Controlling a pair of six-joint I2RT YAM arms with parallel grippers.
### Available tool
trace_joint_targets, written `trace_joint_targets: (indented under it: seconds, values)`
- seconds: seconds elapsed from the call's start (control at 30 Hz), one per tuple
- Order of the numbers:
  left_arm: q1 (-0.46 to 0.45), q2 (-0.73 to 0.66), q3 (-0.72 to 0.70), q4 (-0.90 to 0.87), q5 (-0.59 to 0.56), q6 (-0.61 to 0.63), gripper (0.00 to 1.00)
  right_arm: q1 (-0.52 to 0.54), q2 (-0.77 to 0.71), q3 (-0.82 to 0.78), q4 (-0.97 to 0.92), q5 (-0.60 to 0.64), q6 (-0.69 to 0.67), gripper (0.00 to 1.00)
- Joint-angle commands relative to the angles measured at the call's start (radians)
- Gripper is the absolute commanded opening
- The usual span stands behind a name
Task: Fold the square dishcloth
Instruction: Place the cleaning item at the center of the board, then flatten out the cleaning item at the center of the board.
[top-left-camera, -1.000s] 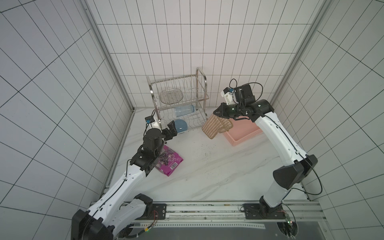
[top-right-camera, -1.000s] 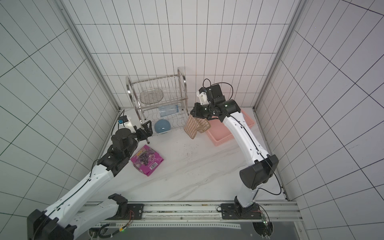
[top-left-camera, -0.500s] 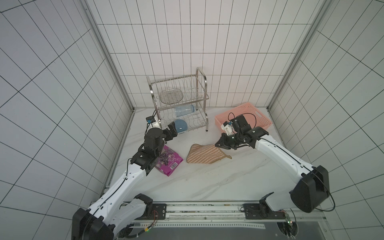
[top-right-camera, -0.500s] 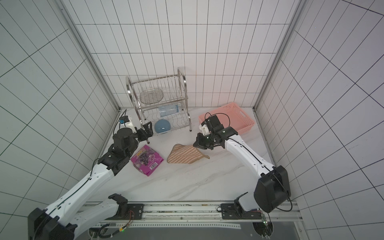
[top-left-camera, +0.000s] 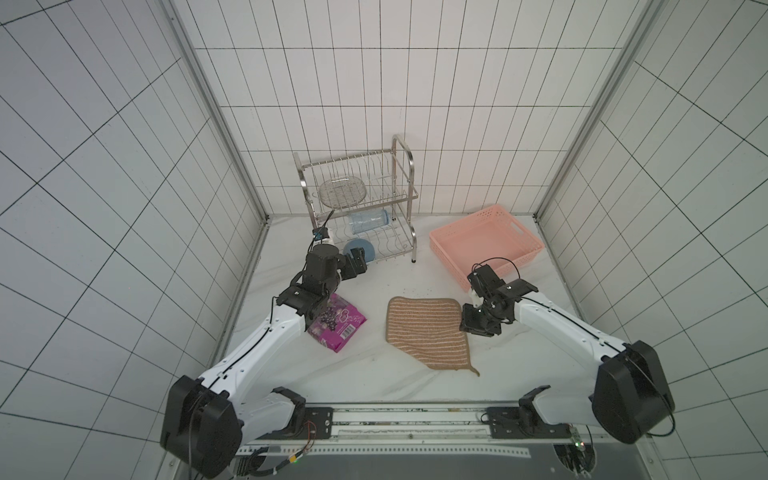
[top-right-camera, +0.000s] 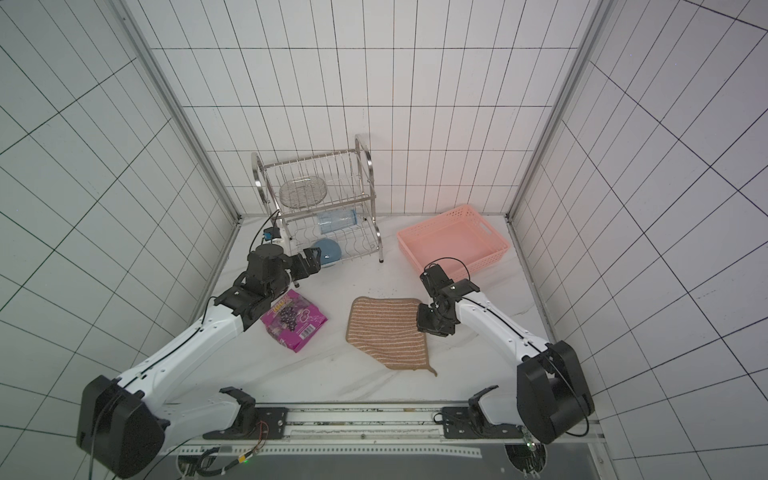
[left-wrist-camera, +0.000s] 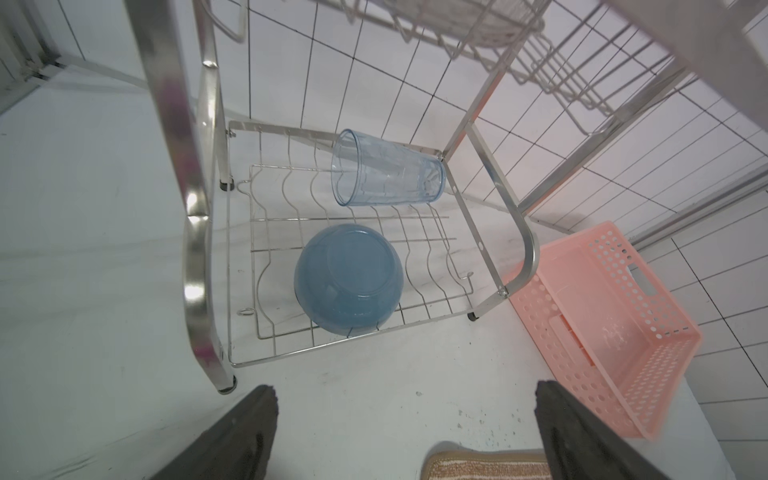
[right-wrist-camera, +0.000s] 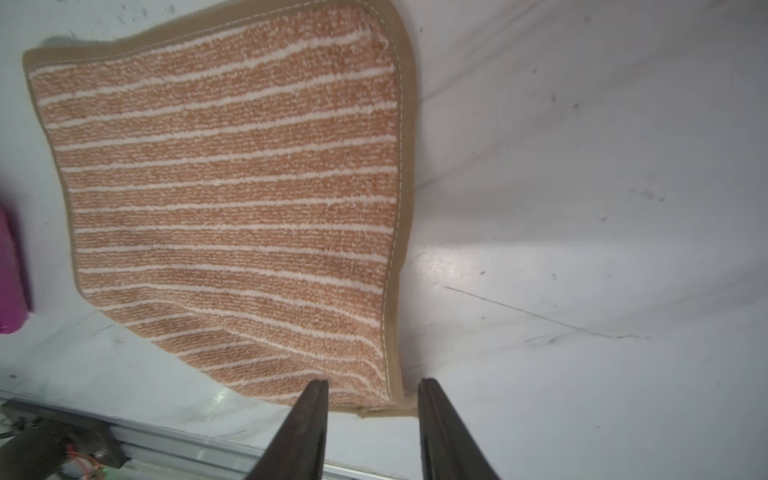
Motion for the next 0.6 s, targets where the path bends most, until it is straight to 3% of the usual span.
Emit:
trace_joint_targets:
  seconds: [0.0, 0.13, 0.37, 0.57]
  values:
    - [-0.005, 0.039, 0.034, -0.067, 0.130, 0.029, 0.98, -0.009, -0.053, 0.032, -0.031, 0.131, -0.041, 0.48]
    - [-0.011, 0.104, 0.020, -0.089, 0.209, 0.024, 0.98, -0.039, -0.038, 0.033, 0.067, 0.120, -0.087, 0.53]
    - [-0.038, 0.224, 0.023, -0.102, 0.347, 0.024, 0.98, -0.086, 0.073, 0.032, 0.293, 0.015, -0.158, 0.48]
    - [-0.049, 0.341, 0.045, -0.072, 0.420, 0.030, 0.98, -0.086, 0.215, 0.093, 0.317, 0.045, -0.205, 0.48]
